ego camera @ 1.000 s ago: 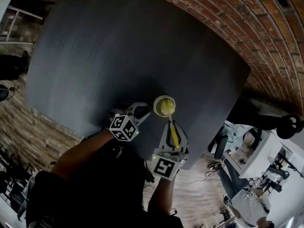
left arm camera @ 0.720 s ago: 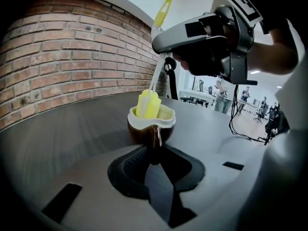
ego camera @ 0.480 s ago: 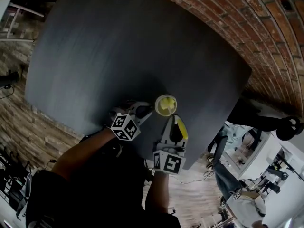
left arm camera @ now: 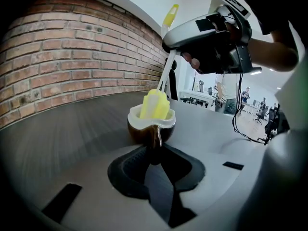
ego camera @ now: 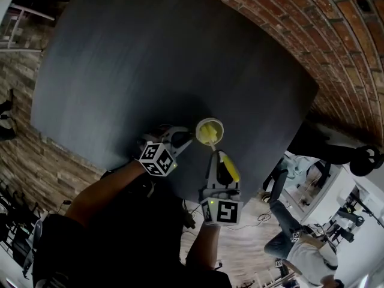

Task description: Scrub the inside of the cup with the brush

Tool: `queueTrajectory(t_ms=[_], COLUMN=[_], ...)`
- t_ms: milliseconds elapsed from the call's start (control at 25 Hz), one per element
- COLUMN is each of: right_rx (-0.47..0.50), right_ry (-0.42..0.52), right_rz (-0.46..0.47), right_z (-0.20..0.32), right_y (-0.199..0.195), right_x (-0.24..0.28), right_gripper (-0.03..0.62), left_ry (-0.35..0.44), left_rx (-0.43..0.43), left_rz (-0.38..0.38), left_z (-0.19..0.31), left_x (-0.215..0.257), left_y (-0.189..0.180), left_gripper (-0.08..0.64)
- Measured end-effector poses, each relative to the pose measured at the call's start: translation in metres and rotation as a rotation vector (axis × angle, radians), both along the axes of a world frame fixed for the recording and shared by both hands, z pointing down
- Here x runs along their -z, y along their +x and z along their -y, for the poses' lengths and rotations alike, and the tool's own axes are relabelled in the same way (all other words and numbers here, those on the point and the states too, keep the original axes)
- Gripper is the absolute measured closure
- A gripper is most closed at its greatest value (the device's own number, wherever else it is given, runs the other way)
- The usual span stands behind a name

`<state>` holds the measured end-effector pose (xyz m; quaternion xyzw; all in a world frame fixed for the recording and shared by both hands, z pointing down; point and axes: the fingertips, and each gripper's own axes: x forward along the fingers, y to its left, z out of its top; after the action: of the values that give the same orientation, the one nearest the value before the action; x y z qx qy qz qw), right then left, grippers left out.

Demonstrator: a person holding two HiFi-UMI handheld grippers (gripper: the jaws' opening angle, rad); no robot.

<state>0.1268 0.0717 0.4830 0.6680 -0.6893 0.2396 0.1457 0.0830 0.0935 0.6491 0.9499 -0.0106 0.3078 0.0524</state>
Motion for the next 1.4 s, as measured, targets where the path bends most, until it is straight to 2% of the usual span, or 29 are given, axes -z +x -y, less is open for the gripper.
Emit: queueTrajectory(t_ms=[80, 320, 400, 520, 680, 840, 1080, 1240, 1400], right_rx=[0.021, 0.090, 0.105, 0.119, 0.038, -0.015, -0.002, 0.035, 0.022], right_ry=[-0.034, -0.153, -0.149, -0.088, 0.031, 0.061, 0.047, -0.010, -0.046], right_rz=[-0.027, -0.201, -0.263, -0.344, -0.287, -0.180, -0.031, -0.015, -0.058], right_z=[-0.002, -0.013, -0.012, -0.007, -0.001, 0.002, 0.006, 0.001, -0.003], right_y=[-0.001, 0.001, 0.002, 0.000, 0.005, 0.008, -0.002, -0.006, 0.004], right_x=[0.001, -0.005, -0.004, 0.000, 0.001, -0.009, -0.010, -0.009, -0.011], right_gripper=[0.543, 0.545, 0.545, 0.545, 0.545, 0.545, 0.545, 0.543, 0.545], left_ry=[-0.001, -0.003, -0.002, -0.002, 0.002, 0.000, 0.000, 0.000, 0.000], left_rx=[0.000, 0.001, 0.001, 0.003, 0.003, 0.002, 0.006, 0.003, 0.001], left_rz=[0.002, 0.001, 0.001, 0.000, 0.000, -0.002, -0.006, -0.004, -0.002], left_z=[0.001, 0.002, 0.002, 0.003, 0.003, 0.003, 0.003, 0.003, 0.003], left_x=[0.001, 0.000, 0.000, 0.001, 0.001, 0.001, 0.001, 0.001, 0.000], left_y=[0.000, -0.001, -0.001, -0.002, -0.002, 0.000, 0.001, 0.000, -0.001], left_gripper=[0.472, 0.472, 0.472, 0.472, 0.472, 0.472, 0.472, 0.472, 0.472])
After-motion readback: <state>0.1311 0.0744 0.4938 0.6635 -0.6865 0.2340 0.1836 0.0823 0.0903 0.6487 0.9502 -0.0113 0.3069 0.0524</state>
